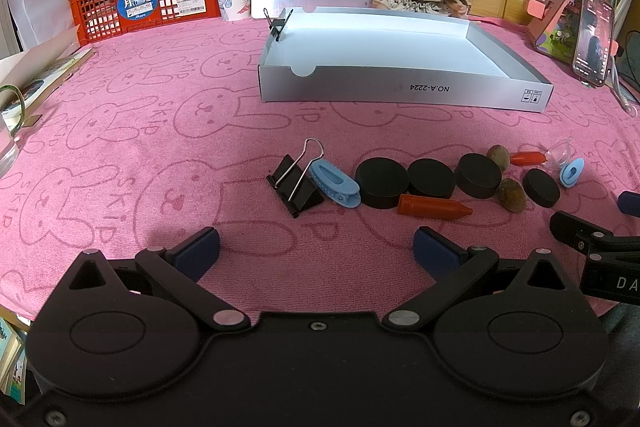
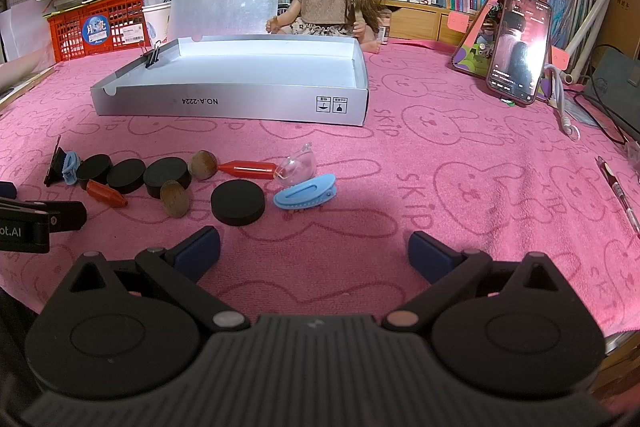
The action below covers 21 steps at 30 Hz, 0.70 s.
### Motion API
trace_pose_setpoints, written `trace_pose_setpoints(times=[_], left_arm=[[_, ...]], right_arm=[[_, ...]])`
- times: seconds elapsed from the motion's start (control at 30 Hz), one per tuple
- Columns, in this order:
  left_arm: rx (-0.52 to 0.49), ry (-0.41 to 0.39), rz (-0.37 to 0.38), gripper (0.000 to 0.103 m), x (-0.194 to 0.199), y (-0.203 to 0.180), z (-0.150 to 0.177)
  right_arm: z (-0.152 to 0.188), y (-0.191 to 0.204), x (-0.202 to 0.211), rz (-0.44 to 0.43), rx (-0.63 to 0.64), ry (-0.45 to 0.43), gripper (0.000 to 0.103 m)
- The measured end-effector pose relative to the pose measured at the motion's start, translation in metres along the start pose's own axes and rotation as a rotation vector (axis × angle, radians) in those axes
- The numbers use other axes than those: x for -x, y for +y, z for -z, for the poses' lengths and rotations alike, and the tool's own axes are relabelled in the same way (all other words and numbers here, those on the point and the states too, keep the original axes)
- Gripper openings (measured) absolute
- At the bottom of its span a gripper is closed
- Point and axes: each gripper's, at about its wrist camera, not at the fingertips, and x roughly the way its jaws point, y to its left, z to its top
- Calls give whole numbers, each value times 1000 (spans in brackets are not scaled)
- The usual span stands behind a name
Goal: Organize rigid objects
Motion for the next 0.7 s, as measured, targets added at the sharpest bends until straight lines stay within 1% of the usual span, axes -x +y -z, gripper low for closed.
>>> trace_pose_setpoints(times=[0.7], left_arm=[[-2,-7,0,103,0,1,0]], right_arm=[[0,-1,-1,-1,-1,-2,103]])
